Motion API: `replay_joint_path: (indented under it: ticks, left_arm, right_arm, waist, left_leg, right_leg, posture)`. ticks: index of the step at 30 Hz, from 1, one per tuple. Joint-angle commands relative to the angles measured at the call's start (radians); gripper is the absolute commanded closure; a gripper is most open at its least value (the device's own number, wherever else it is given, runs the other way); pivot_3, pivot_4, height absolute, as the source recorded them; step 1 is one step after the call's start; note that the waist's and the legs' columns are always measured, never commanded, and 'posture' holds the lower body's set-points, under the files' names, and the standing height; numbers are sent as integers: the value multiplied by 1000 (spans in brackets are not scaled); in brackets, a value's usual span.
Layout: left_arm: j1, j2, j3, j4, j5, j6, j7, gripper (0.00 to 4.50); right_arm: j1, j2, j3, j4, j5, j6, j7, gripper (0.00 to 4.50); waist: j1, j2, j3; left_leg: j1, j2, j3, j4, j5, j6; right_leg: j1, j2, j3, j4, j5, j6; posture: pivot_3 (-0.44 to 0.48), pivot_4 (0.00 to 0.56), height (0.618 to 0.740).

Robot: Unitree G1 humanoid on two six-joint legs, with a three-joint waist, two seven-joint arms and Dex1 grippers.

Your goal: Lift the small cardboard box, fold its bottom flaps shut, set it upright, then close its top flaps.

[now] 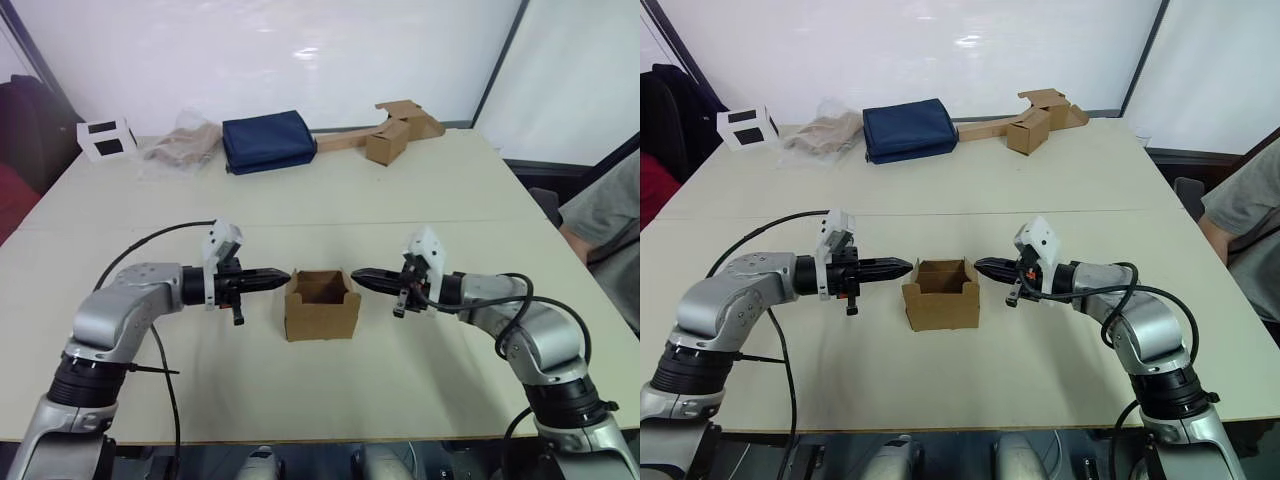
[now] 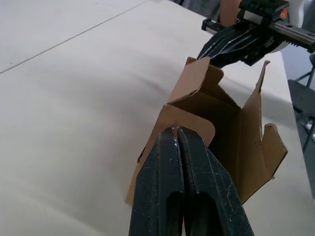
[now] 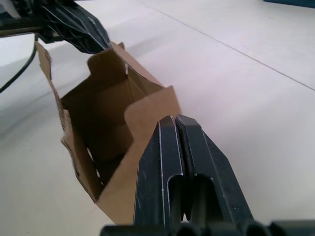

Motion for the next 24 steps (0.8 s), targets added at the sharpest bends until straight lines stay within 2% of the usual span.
replay_joint_path:
  ticks: [1, 10, 20, 24]
  left_arm:
    - [-7, -6, -30, -12, 42, -47, 0, 4455]
    - [25, -17, -93, -38, 86, -73, -2, 4455]
    - [34, -40, -101, -31, 108, -83, 16, 4455]
    - [-10, -33, 56, -17, -29, -8, 25, 4455]
  right_arm:
    - [-9, 16, 25, -48, 12, -1, -1, 4500]
    - [-19, 10, 89, -33, -13, -6, 16, 4500]
    - [-65, -10, 145, 47, -109, -58, 33, 4500]
    - [-54, 17, 46, 19, -3, 5, 23, 4500]
  waist:
    - [0, 0, 0]
    - [-1, 0, 0]
    - [0, 0, 0]
    - [0, 0, 0]
  left_leg:
    - [0, 0, 0, 0, 0, 0]
    - [0, 0, 0, 0, 0, 0]
    - [0, 0, 0, 0, 0, 0]
    - [0, 0, 0, 0, 0, 0]
  right_leg:
    - [0, 0, 0, 0, 0, 0]
    - [0, 0, 0, 0, 0, 0]
    - [0, 0, 0, 0, 0, 0]
    - [0, 0, 0, 0, 0, 0]
  posture:
    - [0, 150, 740]
    - [0, 150, 740]
    - [0, 150, 740]
    - [0, 150, 740]
